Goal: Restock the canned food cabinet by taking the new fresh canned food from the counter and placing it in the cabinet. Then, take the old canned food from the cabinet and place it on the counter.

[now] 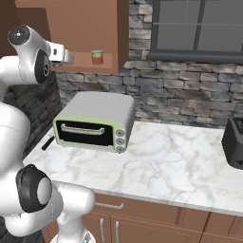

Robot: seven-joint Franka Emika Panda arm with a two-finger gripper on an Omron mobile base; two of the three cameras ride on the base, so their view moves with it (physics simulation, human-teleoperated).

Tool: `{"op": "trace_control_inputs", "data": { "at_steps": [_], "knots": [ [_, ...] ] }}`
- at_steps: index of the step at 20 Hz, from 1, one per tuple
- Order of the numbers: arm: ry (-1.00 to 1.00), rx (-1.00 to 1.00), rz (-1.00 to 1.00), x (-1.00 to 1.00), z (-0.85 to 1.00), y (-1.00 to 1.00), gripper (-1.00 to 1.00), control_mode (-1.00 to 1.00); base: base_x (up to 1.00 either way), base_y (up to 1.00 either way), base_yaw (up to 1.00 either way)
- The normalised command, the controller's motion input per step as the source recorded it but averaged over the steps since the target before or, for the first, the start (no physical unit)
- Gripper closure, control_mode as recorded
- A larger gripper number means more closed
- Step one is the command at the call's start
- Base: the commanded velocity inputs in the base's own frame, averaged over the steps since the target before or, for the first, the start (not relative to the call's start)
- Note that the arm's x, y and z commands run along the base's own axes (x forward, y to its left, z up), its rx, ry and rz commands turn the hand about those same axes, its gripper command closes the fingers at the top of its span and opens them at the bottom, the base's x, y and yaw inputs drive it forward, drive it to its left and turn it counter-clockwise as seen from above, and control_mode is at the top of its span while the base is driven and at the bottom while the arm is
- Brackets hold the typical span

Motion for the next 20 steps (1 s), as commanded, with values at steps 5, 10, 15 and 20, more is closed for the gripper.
{"op": "trace_control_inputs", "data": {
  "at_steps": [5, 10, 15, 20],
  "knots": [
    [0.02, -0.03, 0.00, 0.78, -0.01, 0.00, 1.00, -1.00, 0.00, 0.00, 0.00],
    [0.04, 0.00, 0.00, 0.71, 0.00, 0.00, 1.00, -1.00, 0.00, 0.00, 0.00],
    [0.02, -0.01, 0.00, 0.69, -0.03, 0.04, 1.00, -1.00, 0.00, 0.00, 0.00],
    [0.00, -0.06, 0.00, 0.55, -0.16, 0.15, -1.00, -1.00, 0.00, 0.00, 0.00]
  ]
}}
